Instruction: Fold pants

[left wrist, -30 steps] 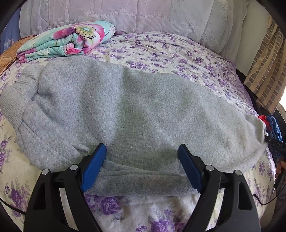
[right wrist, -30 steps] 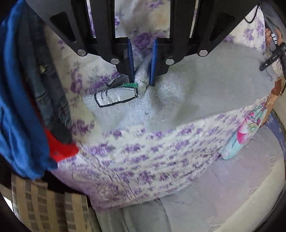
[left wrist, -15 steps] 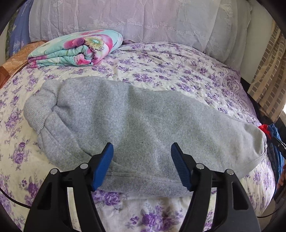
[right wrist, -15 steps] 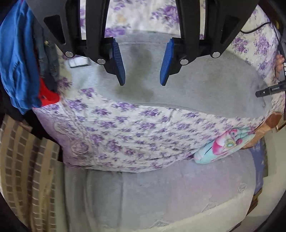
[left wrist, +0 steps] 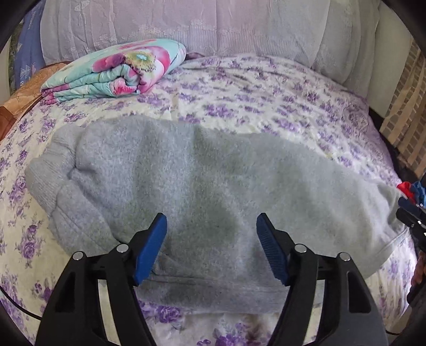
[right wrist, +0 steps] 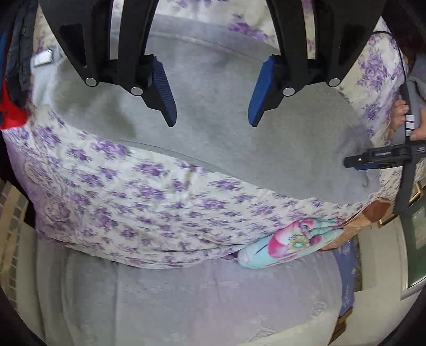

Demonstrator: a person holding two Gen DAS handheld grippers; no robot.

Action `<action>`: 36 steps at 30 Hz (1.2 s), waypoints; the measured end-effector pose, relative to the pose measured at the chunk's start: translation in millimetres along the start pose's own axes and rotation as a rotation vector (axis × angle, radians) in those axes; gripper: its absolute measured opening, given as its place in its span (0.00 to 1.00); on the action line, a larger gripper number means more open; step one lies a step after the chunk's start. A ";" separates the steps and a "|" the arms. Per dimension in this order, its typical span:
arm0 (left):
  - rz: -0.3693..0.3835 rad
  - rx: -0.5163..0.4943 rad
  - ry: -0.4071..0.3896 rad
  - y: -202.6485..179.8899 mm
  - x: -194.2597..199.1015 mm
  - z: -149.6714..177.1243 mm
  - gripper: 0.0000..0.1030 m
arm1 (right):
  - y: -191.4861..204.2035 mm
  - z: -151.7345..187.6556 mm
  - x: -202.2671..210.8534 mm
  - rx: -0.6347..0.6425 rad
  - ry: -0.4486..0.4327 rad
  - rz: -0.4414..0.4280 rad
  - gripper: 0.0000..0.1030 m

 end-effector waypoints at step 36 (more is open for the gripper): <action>0.130 -0.029 -0.014 -39.8 -36.3 1.8 0.84 | 109.4 -62.3 -147.7 0.061 0.269 -0.391 0.05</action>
Point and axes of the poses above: each gripper's, at about its wrist camera, not at the fingertips, and x roughly against the way its jaws point, y to its left, z to its underside, the point moved 1 cm from there along -x, roughly the way its jaws point, and after that the axes turned 11 degrees about -y, right-handed, at the moved point
